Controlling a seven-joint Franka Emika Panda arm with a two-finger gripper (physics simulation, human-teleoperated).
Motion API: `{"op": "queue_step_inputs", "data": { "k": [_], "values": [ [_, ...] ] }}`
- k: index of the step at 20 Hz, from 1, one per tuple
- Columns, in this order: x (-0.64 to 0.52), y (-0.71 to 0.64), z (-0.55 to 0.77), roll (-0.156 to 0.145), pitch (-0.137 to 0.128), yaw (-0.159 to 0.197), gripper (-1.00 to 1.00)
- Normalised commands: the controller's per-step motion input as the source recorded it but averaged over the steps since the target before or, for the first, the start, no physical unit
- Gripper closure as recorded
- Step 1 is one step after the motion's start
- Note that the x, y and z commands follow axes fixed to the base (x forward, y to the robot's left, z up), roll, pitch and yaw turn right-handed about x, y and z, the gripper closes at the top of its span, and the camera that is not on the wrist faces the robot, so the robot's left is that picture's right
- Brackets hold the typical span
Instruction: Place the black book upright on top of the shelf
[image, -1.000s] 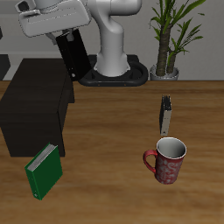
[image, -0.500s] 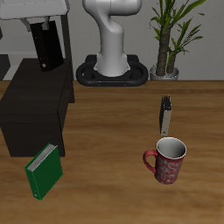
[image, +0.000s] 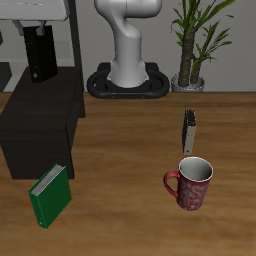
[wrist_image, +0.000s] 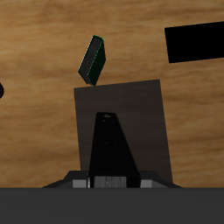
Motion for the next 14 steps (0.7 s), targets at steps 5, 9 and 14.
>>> {"op": "queue_step_inputs", "data": {
  "k": [5, 9, 14],
  "values": [
    [0.06, -0.07, -0.15, -0.007, 0.023, -0.027, 1.00],
    [0.05, 0.01, -0.24, -0.004, 0.050, -0.007, 1.00],
    [0.08, -0.08, -0.26, -0.044, 0.064, -0.011, 1.00]
  ]
}}
